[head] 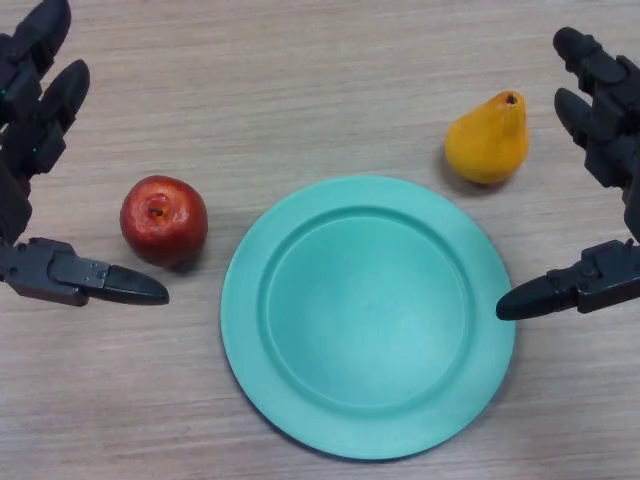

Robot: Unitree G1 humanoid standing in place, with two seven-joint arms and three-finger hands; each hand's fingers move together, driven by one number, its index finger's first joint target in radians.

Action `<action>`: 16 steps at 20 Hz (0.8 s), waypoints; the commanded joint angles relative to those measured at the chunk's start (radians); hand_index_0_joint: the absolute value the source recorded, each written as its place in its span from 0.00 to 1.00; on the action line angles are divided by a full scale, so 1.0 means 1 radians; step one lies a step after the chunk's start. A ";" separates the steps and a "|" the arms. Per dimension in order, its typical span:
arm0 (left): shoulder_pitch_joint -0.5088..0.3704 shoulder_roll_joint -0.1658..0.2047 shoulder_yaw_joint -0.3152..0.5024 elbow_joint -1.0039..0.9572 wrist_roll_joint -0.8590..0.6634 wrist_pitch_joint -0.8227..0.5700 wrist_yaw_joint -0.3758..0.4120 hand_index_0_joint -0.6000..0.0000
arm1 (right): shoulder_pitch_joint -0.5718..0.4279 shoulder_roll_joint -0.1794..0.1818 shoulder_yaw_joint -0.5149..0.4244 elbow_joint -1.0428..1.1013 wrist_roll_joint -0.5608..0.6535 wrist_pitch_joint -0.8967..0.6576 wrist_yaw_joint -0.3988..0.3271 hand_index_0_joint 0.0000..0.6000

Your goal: Pick up the red apple and place it on the plate

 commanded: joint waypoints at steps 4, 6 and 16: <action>-0.022 0.051 0.055 -0.004 0.029 -0.129 -0.036 1.00 | -0.014 -0.017 -0.096 -0.061 0.041 -0.154 -0.056 0.00; -0.050 0.060 0.057 0.079 0.052 -0.207 -0.033 1.00 | -0.029 -0.029 -0.106 -0.046 0.054 -0.174 -0.095 0.00; -0.328 0.101 -0.121 1.030 0.369 -0.949 0.111 1.00 | -0.035 -0.041 -0.125 -0.035 0.061 -0.197 -0.123 0.00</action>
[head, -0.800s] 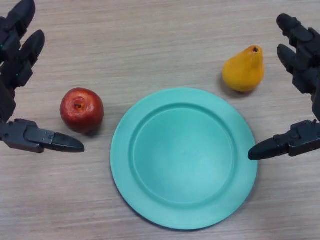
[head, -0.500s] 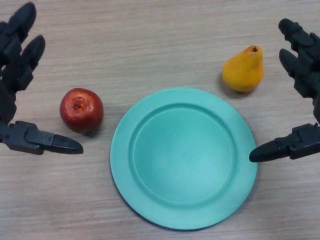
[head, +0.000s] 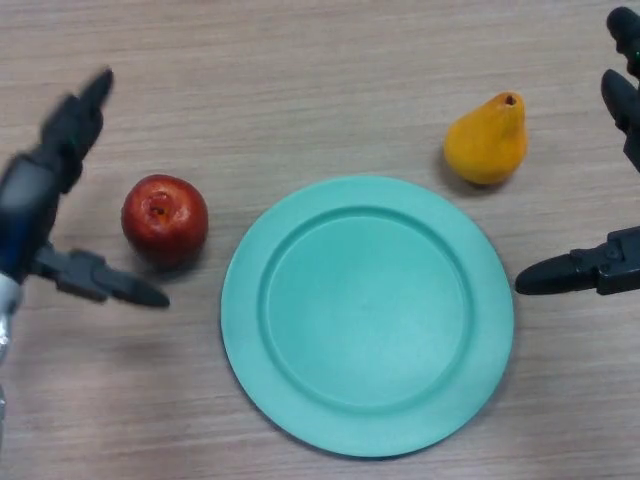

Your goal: Pick up the red apple and place it on the plate

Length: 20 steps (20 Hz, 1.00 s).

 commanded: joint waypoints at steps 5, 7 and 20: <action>-0.225 0.031 -0.018 0.403 0.026 -0.407 0.160 1.00 | -0.036 -0.050 -0.085 -0.040 0.055 -0.178 -0.048 0.00; -0.263 0.003 -0.014 0.462 -0.058 -0.402 0.084 1.00 | -0.037 -0.053 -0.088 -0.046 0.057 -0.167 -0.047 0.00; -0.232 0.003 -0.004 0.401 -0.130 -0.213 -0.029 0.00 | -0.041 -0.062 -0.089 -0.035 0.037 -0.168 -0.042 0.00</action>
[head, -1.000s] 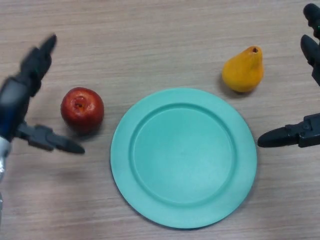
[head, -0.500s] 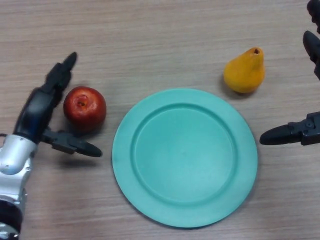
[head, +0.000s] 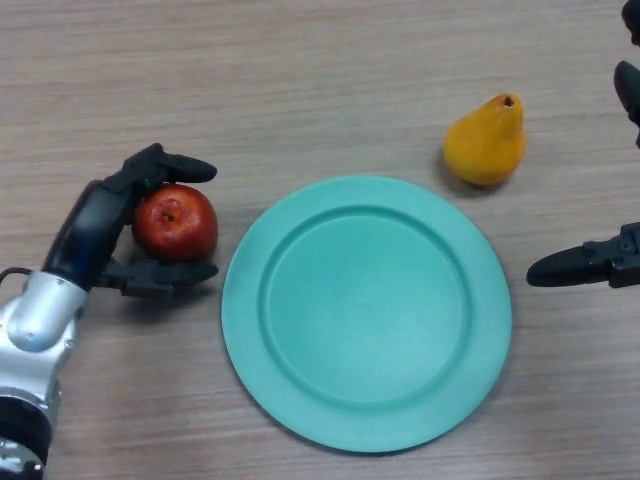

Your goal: Pick up the red apple and place it on the plate

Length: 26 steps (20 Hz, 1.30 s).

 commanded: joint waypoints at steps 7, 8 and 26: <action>0.182 -0.029 0.019 -0.810 -0.163 0.326 -0.038 0.00 | -0.056 -0.035 -0.077 -0.082 0.017 -0.102 -0.022 0.00; 0.194 -0.043 0.014 -0.864 -0.168 0.375 -0.035 0.00 | -0.056 -0.037 -0.076 -0.082 0.017 -0.101 -0.023 0.00; 0.245 -0.181 -0.146 -1.083 0.150 0.469 -0.041 1.00 | -0.044 -0.059 -0.107 -0.098 0.015 -0.100 -0.025 0.00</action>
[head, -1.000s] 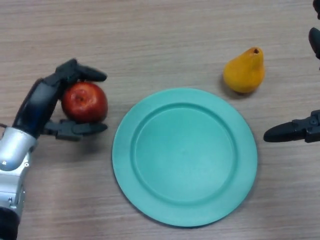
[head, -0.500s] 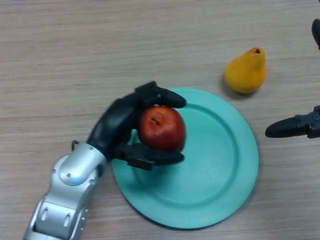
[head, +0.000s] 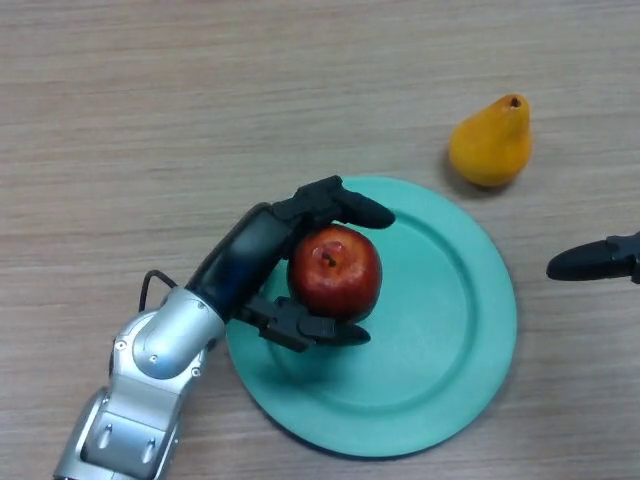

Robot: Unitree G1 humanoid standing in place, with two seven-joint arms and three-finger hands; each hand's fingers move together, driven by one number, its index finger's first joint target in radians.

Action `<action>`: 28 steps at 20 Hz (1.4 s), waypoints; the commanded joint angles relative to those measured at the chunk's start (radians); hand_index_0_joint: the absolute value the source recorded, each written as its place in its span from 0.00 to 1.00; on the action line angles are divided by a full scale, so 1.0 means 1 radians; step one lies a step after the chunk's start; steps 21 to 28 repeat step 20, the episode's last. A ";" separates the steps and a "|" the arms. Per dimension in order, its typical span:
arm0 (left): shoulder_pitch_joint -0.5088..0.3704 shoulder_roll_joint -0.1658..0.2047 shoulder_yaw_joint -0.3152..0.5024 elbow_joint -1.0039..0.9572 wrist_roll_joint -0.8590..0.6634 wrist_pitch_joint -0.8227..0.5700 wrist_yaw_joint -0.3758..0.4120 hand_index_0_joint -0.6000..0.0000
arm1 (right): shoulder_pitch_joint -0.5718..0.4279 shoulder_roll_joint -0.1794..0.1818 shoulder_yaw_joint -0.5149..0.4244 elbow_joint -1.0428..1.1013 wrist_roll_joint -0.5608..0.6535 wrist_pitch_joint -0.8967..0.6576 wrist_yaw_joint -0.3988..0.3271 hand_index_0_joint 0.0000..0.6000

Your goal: Pick up the red apple and place it on the plate

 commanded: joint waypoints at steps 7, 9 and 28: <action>-0.051 0.105 0.279 -0.430 -0.258 0.135 0.048 1.00 | -0.097 -0.044 -0.017 -0.055 -0.009 -0.073 -0.020 0.00; -0.054 0.158 0.336 -0.449 -0.380 0.271 0.038 1.00 | -0.109 -0.039 -0.003 -0.039 -0.014 -0.072 -0.014 0.00; 0.120 0.228 0.531 -0.524 -0.471 0.308 -0.001 1.00 | -0.097 -0.007 0.034 -0.022 0.004 -0.088 0.024 0.00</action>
